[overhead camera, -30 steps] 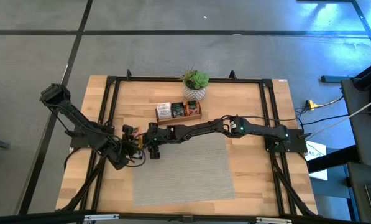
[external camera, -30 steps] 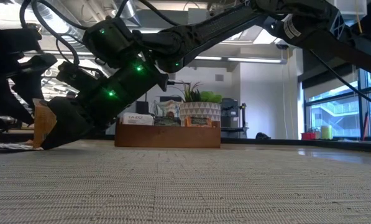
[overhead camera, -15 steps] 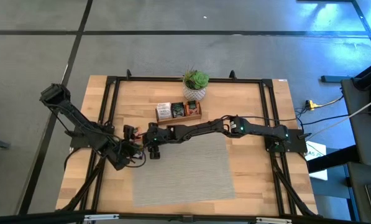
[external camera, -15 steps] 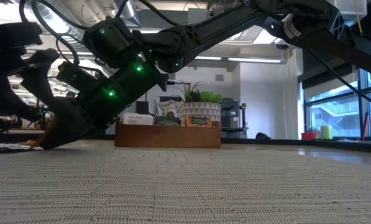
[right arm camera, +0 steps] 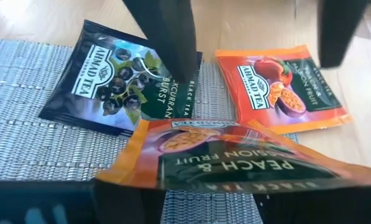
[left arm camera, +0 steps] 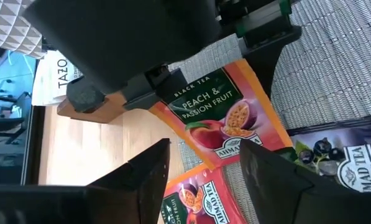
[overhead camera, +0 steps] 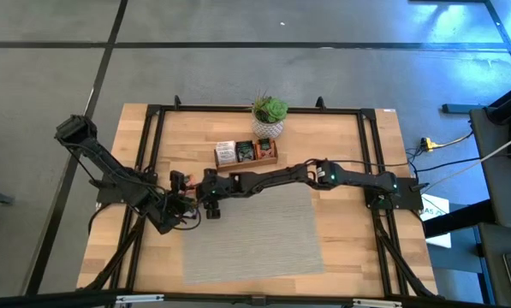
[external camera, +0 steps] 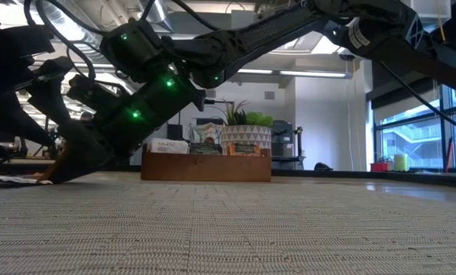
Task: Pick & Place Tea
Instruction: Put the orange tea bag into the right section of the wooden organizer
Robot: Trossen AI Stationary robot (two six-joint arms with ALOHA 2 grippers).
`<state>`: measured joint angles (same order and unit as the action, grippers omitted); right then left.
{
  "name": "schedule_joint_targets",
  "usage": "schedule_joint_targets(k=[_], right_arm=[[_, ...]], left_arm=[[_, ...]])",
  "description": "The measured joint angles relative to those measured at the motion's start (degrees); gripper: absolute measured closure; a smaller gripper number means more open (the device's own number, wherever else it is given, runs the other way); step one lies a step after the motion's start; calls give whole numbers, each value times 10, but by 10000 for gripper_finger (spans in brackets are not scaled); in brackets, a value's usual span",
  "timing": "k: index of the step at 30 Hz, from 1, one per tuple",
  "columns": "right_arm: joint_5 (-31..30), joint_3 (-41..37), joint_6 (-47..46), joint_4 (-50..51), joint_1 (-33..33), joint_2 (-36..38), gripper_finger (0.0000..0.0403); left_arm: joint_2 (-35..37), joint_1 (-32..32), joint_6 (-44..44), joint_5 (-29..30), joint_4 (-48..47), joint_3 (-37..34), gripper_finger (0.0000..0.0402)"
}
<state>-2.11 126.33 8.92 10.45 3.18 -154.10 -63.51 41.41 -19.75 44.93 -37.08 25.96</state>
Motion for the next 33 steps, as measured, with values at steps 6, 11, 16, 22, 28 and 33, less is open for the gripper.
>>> schedule_joint_targets(k=[6, 11, 16, 22, 28, 33], right_arm=[[-10, 42, 33, 38, 4, -3, 209], [-37, 61, 37, 59, 4, -3, 209], [-36, 61, 37, 64, 5, -3, 209], [-54, 61, 37, 87, 5, -3, 209], [-65, 62, 37, 117, 5, -1, 209], [-65, 62, 50, 117, 8, -1, 209]], left_arm=[[0, 0, 41, -11, 22, 0, 222], [-5, -14, 50, -21, 27, 0, 232], [-40, -42, 51, -58, 34, 0, 246], [-83, -51, 53, -85, 44, 0, 267], [-91, -51, 41, -91, 41, 0, 281], [-91, -51, 40, -108, 39, 0, 287]])
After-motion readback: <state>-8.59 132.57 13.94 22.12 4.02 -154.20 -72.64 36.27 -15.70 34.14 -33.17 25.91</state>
